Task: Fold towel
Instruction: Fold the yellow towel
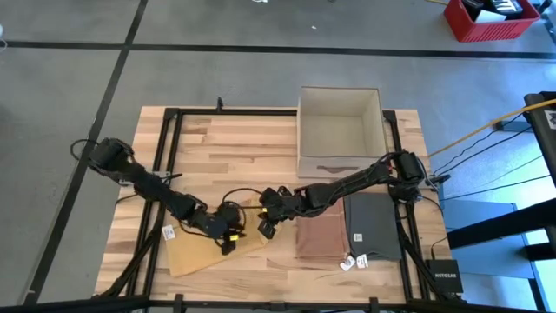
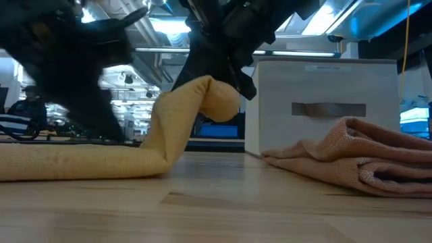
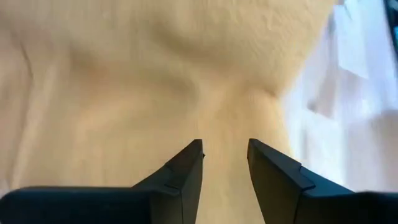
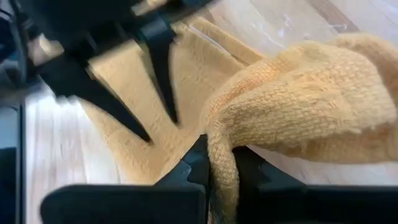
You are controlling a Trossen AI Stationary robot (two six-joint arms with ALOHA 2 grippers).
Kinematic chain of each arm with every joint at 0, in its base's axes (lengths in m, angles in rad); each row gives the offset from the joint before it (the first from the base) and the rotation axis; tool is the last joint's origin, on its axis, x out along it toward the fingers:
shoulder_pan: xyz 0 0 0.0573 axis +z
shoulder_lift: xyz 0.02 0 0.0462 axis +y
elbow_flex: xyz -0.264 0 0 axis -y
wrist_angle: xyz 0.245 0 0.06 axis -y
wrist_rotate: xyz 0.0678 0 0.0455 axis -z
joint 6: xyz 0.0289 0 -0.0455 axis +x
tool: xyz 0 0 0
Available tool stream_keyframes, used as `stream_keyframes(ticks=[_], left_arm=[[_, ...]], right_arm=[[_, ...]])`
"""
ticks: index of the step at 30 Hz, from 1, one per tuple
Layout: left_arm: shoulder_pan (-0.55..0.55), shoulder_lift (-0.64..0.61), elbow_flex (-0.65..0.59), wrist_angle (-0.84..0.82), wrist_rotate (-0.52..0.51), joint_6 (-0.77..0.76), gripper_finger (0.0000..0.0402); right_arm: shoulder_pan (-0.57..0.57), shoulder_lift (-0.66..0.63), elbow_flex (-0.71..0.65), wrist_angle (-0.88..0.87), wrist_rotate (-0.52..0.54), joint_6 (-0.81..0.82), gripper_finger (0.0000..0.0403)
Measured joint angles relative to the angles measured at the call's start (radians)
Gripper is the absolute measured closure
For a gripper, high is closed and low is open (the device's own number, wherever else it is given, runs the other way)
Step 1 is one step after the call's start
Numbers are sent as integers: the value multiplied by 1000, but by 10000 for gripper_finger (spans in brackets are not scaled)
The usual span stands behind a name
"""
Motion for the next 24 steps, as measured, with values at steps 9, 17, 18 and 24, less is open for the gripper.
stream_keyframes(ticks=[9, 17, 18, 24], left_arm=[[-162, 18, 6, -335, -133, -283, 282], [-104, 134, 3, -46, -271, -41, 282], [-90, 149, 3, -21, -275, -26, 282], [-17, 185, 5, 100, -263, 66, 282]], right_arm=[[-7, 0, 0, -44, -37, -74, 368], [-14, 0, 0, 92, -57, -73, 368], [-14, 0, 0, 119, -56, -74, 368], [-14, 0, 0, 204, -39, -84, 368]])
